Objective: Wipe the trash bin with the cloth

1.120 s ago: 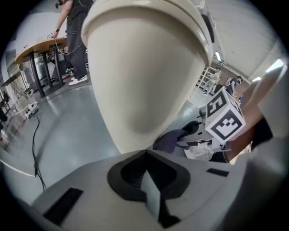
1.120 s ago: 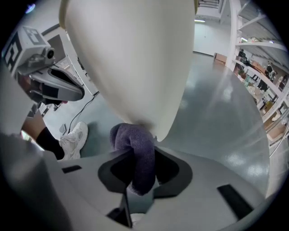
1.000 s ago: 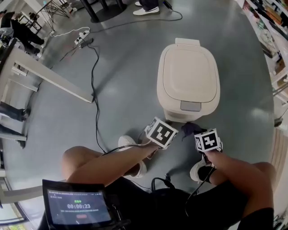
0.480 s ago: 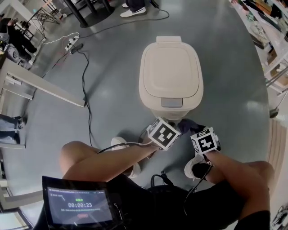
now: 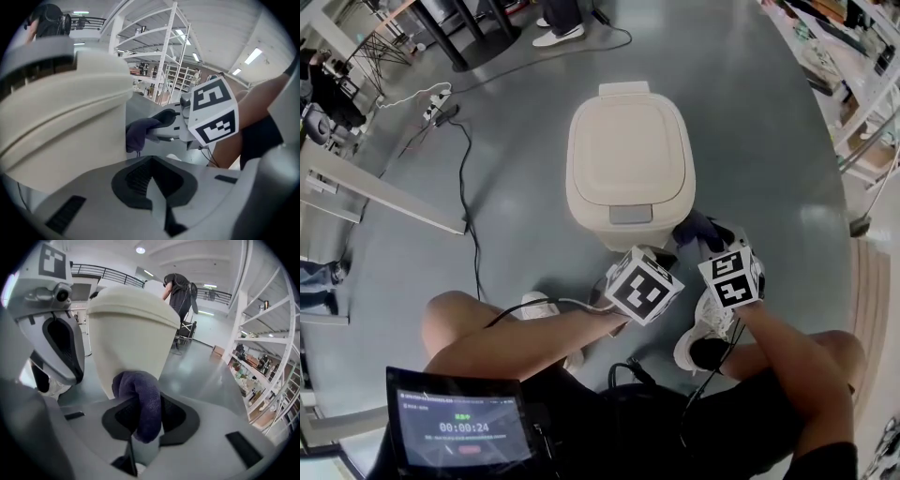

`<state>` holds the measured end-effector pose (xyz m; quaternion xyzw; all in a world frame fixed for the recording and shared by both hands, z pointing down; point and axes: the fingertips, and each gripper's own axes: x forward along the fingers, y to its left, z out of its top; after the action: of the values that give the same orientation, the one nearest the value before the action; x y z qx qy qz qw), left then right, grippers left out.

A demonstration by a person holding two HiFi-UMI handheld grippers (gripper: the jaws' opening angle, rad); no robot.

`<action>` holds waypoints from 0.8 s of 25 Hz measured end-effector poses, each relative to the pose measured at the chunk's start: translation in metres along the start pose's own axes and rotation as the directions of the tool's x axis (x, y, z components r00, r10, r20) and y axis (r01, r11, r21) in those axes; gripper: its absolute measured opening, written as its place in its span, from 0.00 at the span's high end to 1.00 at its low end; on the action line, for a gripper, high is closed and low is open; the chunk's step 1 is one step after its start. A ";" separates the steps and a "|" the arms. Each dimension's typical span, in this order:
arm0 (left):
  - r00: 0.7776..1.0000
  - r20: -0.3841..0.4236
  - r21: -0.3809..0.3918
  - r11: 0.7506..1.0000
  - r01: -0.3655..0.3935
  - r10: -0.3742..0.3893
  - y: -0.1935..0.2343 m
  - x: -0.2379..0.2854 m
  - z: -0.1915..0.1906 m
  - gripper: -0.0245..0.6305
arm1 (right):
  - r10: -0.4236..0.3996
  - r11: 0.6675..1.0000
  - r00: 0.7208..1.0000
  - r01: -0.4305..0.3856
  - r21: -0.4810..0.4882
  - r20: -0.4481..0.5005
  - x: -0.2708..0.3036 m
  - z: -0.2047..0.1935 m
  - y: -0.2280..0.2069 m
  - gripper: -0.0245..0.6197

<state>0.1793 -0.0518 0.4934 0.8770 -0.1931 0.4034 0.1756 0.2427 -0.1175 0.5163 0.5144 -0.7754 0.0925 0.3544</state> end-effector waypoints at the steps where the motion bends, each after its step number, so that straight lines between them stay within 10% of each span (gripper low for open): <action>1: 1.000 0.014 0.008 1.000 -0.002 0.002 -0.002 -0.005 0.006 0.97 | -0.007 1.000 1.000 0.007 0.001 0.030 -0.005 0.010 -0.003 0.82; 20: 0.992 0.117 0.085 0.995 -0.058 0.048 0.001 -0.032 0.039 0.97 | -0.007 1.000 0.989 0.009 -0.014 0.148 -0.013 0.052 -0.009 0.82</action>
<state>0.1839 -0.0647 0.4447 0.9002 -0.2081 0.3649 0.1147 0.2299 -0.1384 0.4681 0.5204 -0.7981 0.0471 0.3000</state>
